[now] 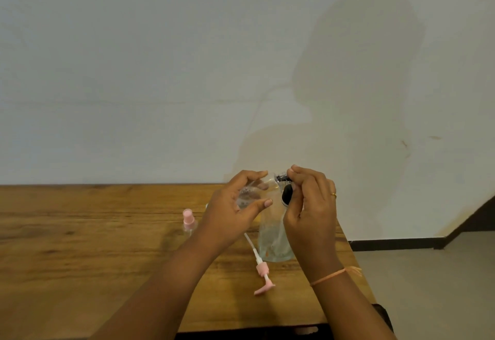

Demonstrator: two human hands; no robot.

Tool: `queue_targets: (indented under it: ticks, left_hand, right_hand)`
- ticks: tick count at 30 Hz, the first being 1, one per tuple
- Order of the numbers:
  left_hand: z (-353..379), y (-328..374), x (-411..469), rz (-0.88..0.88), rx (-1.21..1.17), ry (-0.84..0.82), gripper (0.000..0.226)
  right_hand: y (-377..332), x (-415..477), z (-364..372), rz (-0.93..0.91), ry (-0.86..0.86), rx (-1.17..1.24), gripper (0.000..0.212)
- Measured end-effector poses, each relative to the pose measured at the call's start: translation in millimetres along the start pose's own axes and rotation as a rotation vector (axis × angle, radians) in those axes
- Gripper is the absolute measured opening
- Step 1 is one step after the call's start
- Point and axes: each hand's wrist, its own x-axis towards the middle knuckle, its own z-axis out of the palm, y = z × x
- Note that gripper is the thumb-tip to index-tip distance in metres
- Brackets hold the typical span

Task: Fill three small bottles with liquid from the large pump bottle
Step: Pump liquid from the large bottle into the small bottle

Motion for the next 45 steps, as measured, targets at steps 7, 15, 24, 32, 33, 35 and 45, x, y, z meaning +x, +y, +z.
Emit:
queue_targets:
  ticks: [7,15,24,32,33,35,45]
  left_hand:
    - [-0.8,-2.5,2.9,-0.005,-0.005,0.003,0.04]
    - [0.1,-3.6,1.8,-0.04,0.043,-0.005,0.04]
    - [-1.9,1.6,0.8,-0.013,0.068,-0.022,0.046]
    - [2.9,3.5,-3.4,-0.08,-0.004,-0.033,0.045]
    - [2.7,4.4,-3.4,-0.077,-0.009,-0.032,0.045]
    - [1.5,5.6,-2.8,-0.057,-0.001,-0.021,0.046]
    - [1.7,-1.0,0.5,-0.078,0.002,-0.018,0.05]
  right_hand:
    - [1.3,2.2,1.0,-0.028,-0.008,-0.026,0.024]
    - [3.3,-2.8,4.6,-0.013,-0.009,-0.009,0.027]
    - [3.2,2.0,0.2,-0.038,-0.005,-0.024,0.026]
    - [6.7,-2.6,2.3,-0.026,-0.046,-0.008,0.026]
    - [5.6,-2.0,0.3,-0.025,-0.041,-0.002,0.025]
    - [3.2,0.9,-4.2,-0.024,-0.035,0.004,0.027]
    - [6.1,1.4,1.5,-0.028,-0.054,-0.006,0.028]
